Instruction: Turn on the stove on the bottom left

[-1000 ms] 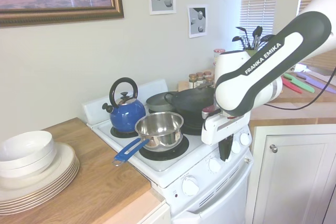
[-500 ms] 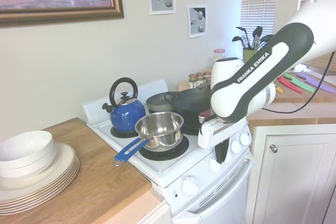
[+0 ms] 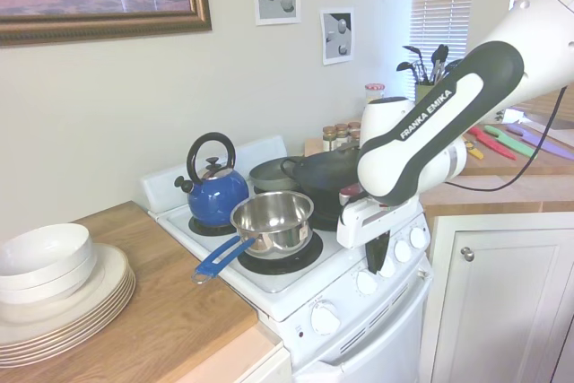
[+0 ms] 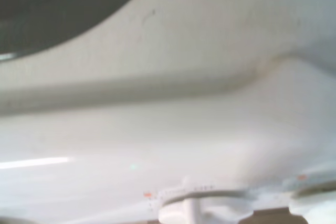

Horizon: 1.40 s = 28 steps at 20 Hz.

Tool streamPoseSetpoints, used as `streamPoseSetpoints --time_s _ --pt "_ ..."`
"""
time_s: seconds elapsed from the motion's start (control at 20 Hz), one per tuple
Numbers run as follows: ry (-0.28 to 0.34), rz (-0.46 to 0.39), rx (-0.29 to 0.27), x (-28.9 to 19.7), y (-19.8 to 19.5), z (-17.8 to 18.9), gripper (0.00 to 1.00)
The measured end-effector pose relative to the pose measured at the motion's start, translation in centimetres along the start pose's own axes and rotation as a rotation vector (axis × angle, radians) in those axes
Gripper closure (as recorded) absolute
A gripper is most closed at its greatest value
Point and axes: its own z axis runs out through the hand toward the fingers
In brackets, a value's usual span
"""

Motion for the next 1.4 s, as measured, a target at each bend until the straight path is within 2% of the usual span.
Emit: streamPoseSetpoints --time_s 1.4 --pt "-0.011 -0.029 -0.01 -0.5 -1.9 0.6 1.0"
